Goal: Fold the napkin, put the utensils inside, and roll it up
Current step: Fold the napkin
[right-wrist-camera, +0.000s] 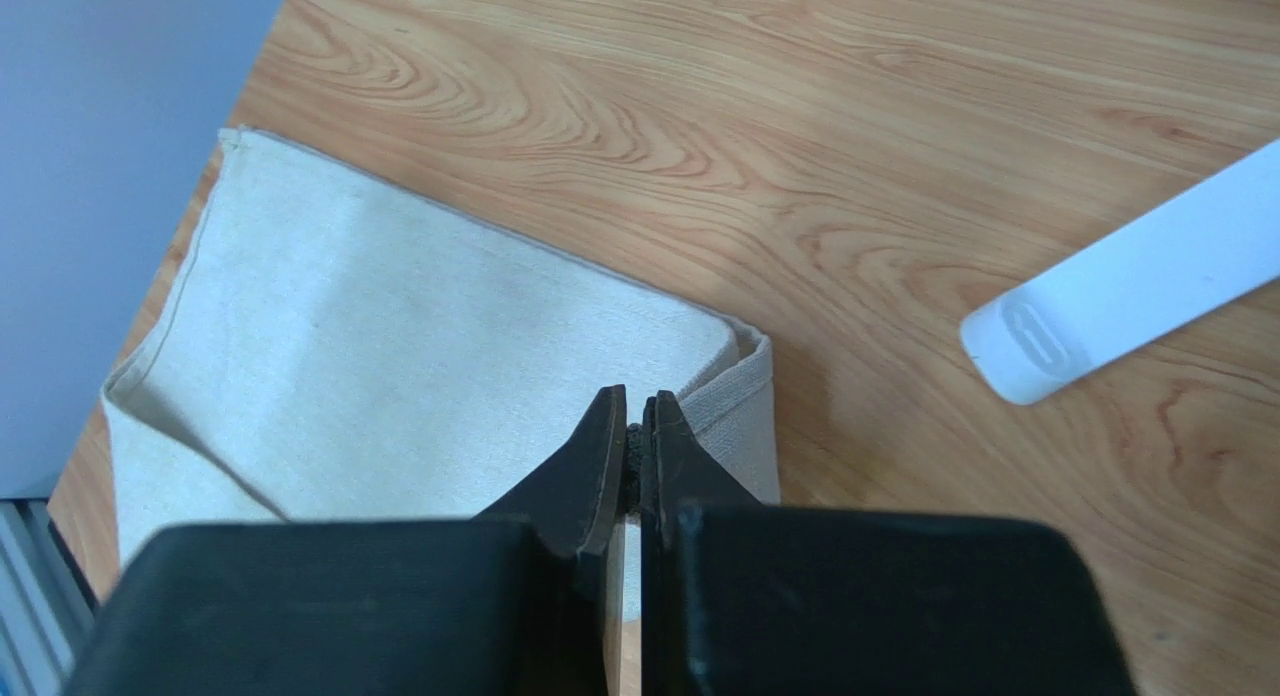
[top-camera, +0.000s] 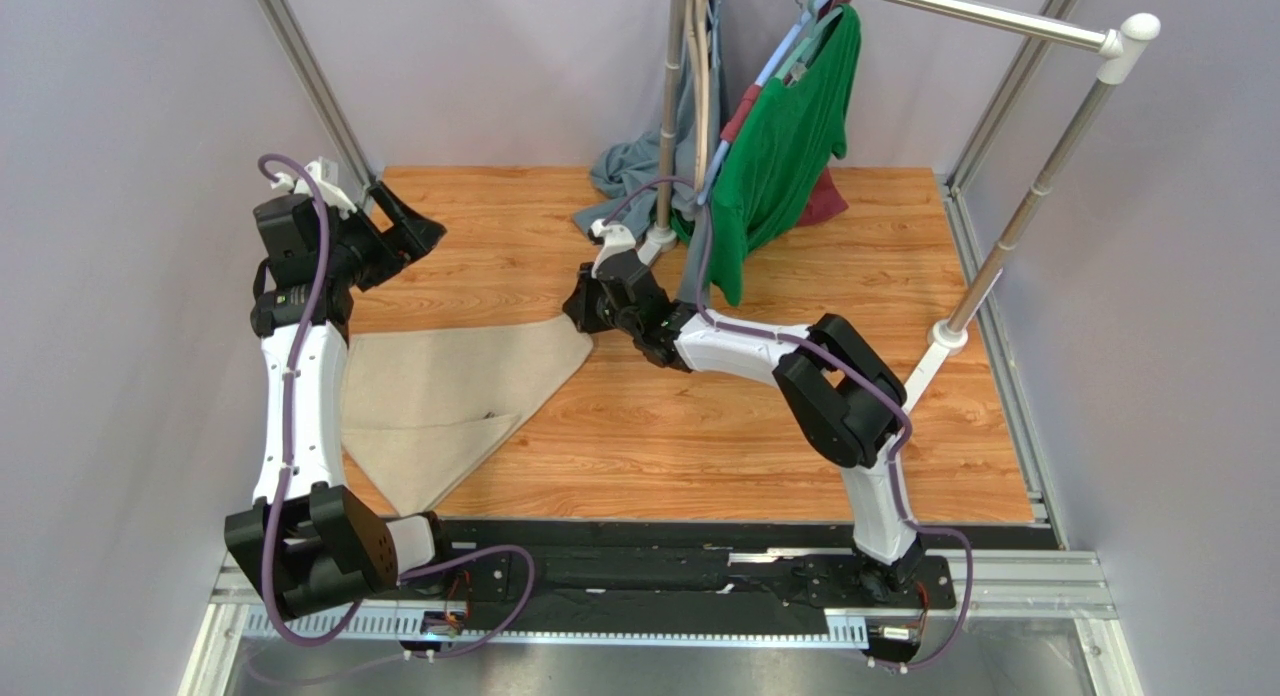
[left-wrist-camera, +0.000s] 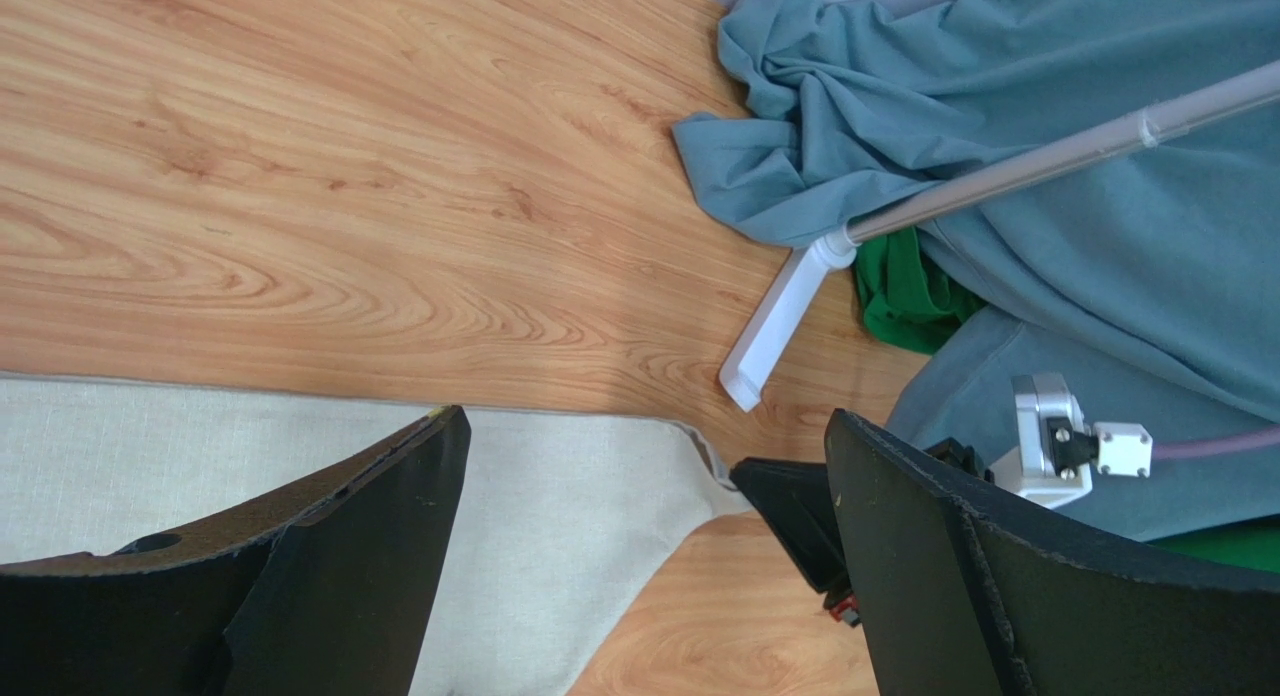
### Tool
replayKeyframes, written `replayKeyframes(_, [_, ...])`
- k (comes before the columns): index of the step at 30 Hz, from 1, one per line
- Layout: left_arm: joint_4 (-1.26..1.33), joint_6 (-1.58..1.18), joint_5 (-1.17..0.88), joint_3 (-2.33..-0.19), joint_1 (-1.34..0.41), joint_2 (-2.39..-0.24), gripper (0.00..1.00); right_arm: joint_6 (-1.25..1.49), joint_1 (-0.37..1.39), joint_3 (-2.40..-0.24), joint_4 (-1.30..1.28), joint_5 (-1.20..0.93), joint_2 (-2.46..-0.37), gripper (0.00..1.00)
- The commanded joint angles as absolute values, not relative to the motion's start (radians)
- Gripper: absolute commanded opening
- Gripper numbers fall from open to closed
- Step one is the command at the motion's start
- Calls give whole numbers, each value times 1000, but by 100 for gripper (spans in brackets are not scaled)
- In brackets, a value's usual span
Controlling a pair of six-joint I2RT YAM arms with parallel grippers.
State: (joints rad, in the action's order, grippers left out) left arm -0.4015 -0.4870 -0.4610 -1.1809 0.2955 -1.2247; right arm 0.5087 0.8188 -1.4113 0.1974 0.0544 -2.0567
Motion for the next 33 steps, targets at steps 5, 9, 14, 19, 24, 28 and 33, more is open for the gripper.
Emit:
replayKeyframes(5, [-405,-474,-451,-1197,304,-1207,98,454,828,-1474,187,127,-1983,0])
replayKeyframes(9, [-403,-474,-451,-1197,302,-1210,98,394,815,-1528,141,185,-1997,0])
replayKeyframes(14, [-403,-477,-457,-1197,304,-1223,98,368,781,-1542,111,241,-1994,0])
replayKeyframes(19, [-403,-477,-456,-1197,302,-1226,98,350,736,-1557,104,262,-2005,0])
replayKeyframes(24, [-403,-479,-460,-1197,304,-1236,98,333,703,-1618,84,268,-2045,0])
replayKeyframes(28, [-403,-480,-463,-1198,304,-1241,98,321,686,-1655,71,270,-2068,0])
replayKeyframes(33, [-405,-480,-462,-1198,304,-1241,98,290,677,-1674,67,294,-2072,0])
